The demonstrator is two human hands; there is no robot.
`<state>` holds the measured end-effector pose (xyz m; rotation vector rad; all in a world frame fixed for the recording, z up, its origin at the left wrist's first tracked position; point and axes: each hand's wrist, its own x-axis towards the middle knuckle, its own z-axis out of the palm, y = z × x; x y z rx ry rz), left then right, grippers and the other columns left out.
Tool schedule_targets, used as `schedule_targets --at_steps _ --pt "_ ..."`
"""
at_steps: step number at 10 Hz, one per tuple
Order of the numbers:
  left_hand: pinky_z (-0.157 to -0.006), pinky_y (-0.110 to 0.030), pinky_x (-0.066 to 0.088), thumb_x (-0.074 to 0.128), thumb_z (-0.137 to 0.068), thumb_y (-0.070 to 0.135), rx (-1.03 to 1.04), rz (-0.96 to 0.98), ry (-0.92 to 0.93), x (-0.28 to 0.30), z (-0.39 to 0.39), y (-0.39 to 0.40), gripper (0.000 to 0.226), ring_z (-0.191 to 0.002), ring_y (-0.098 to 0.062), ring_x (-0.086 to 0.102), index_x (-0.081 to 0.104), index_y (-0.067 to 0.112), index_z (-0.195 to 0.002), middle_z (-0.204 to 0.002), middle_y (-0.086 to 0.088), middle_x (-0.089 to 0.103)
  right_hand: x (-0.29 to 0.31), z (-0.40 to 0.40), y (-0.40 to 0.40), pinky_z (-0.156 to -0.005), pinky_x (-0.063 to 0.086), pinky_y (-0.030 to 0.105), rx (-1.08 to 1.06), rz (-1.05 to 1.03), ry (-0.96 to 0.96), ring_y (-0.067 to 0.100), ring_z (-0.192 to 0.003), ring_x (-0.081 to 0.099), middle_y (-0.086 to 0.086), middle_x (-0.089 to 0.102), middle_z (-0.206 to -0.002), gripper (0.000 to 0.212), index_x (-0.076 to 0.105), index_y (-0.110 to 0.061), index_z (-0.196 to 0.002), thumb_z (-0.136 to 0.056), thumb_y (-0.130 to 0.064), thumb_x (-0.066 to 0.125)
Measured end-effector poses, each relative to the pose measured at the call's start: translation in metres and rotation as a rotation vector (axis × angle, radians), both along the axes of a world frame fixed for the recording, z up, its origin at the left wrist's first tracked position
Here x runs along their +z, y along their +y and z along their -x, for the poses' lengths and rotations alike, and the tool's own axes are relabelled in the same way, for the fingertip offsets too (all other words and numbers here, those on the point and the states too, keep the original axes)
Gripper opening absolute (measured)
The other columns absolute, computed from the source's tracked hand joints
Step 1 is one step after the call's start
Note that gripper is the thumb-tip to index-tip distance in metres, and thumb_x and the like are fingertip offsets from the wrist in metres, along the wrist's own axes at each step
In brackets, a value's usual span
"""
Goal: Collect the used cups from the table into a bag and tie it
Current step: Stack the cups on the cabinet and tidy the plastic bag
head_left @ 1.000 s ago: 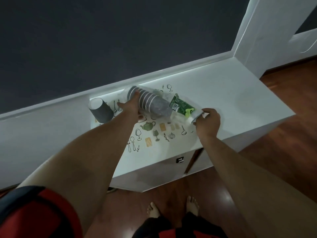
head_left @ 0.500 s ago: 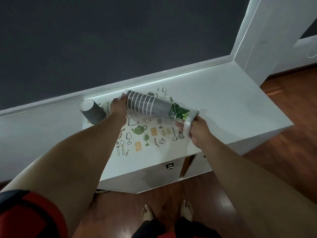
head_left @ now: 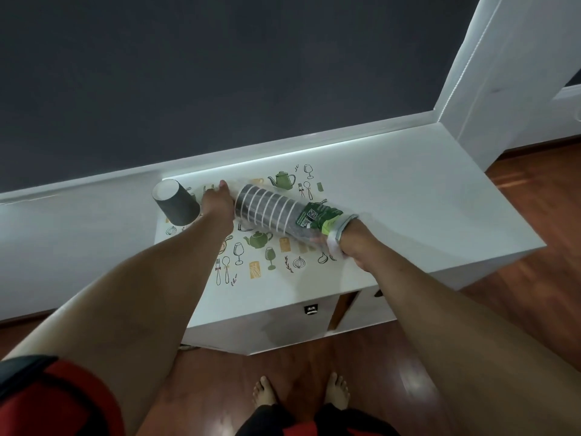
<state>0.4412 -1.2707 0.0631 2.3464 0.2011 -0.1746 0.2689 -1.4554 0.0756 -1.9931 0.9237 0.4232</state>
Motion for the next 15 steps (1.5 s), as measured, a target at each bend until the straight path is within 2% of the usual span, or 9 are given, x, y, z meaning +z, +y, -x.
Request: schedule_targets --at_steps 1,3,4,6,7,8,9,11,15 --pt "-0.099 -0.032 0.042 0.061 -0.094 0.024 0.06 -0.03 -0.029 0.005 -0.005 -0.008 0.084 -0.127 -0.031 0.049 0.005 0.014 -0.156 -0.144 -0.015 0.046 0.006 0.002 -0.003 -0.086 0.052 0.027 0.113 0.066 -0.027 0.021 -0.111 0.061 0.008 0.059 -0.127 0.044 0.051 -0.011 -0.128 -0.084 -0.01 0.054" --pt "-0.081 -0.037 0.058 0.069 -0.089 0.042 0.254 0.813 0.227 0.035 -0.013 -0.009 0.052 -0.106 -0.021 0.067 0.053 0.017 -0.131 -0.121 -0.004 0.066 0.0 0.054 -0.047 -0.05 0.039 0.027 -0.432 -0.298 -0.391 0.016 -0.062 0.049 -0.001 0.064 -0.068 0.025 0.076 -0.012 -0.088 -0.07 -0.03 0.079" --pt "-0.104 -0.054 0.044 0.068 -0.061 0.08 0.337 0.623 0.366 0.032 -0.009 -0.012 0.11 -0.129 -0.034 0.046 0.032 0.023 -0.148 -0.149 -0.007 0.043 -0.004 0.058 -0.051 -0.049 0.044 0.026 -0.523 -0.425 -0.413 0.014 -0.06 0.054 0.004 0.065 -0.074 0.053 0.073 -0.01 -0.091 -0.055 -0.047 0.086" --pt "-0.087 -0.047 0.057 0.073 -0.077 0.059 0.097 0.804 0.684 0.019 0.023 -0.044 0.061 -0.1 -0.035 0.068 0.058 0.008 -0.109 -0.112 -0.018 0.066 -0.01 0.05 -0.043 -0.061 0.057 0.029 -0.631 -0.61 -0.477 0.021 -0.068 0.071 0.016 0.071 -0.091 0.062 0.07 -0.002 -0.1 -0.057 -0.043 0.086" --pt "-0.068 -0.02 0.055 0.053 -0.1 0.025 0.117 0.821 0.509 0.013 0.019 -0.05 0.046 -0.132 -0.028 0.053 0.047 0.006 -0.142 -0.146 -0.013 0.053 -0.012 0.052 -0.039 -0.066 0.059 0.033 -0.757 -0.739 -0.567 0.028 -0.075 0.072 0.017 0.066 -0.103 0.056 0.065 -0.003 -0.109 -0.069 -0.036 0.085" --pt "-0.059 -0.021 0.057 0.05 -0.102 0.035 0.224 0.907 0.411 0.02 0.007 -0.04 0.04 -0.114 -0.027 0.066 0.059 0.005 -0.127 -0.134 -0.015 0.062 -0.015 0.058 -0.043 -0.069 0.06 0.036 -0.871 -0.798 -0.636 0.029 -0.081 0.07 0.017 0.061 -0.108 0.04 0.062 -0.008 -0.108 -0.079 -0.03 0.079" --pt "-0.098 -0.053 0.051 0.07 -0.068 0.067 0.092 0.913 0.53 0.025 0.011 -0.041 0.092 -0.124 -0.038 0.057 0.047 0.015 -0.14 -0.148 -0.017 0.047 -0.019 0.063 -0.046 -0.079 0.06 0.041 -0.936 -0.887 -0.693 0.033 -0.098 0.067 0.017 0.06 -0.118 0.038 0.062 -0.01 -0.111 -0.081 -0.028 0.077" --pt "-0.09 -0.048 0.056 0.066 -0.092 0.019 -0.05 0.821 0.613 0.012 0.059 -0.07 0.02 -0.099 -0.032 0.063 0.064 0.008 -0.109 -0.104 -0.014 0.064 -0.014 0.052 -0.038 -0.078 0.06 0.041 -0.955 -0.947 -0.8 0.031 -0.098 0.069 0.014 0.064 -0.116 0.044 0.061 -0.008 -0.118 -0.08 -0.022 0.079" --pt "-0.05 -0.03 0.057 0.06 -0.098 0.02 0.073 0.91 0.539 0.015 0.038 -0.094 0.014 -0.057 -0.018 0.069 0.064 0.008 -0.092 -0.069 -0.004 0.072 -0.018 0.074 -0.06 -0.08 0.059 0.05 -1.303 -0.953 -0.946 0.037 -0.105 0.066 0.017 0.063 -0.123 0.06 0.05 -0.011 -0.132 -0.08 -0.021 0.079"
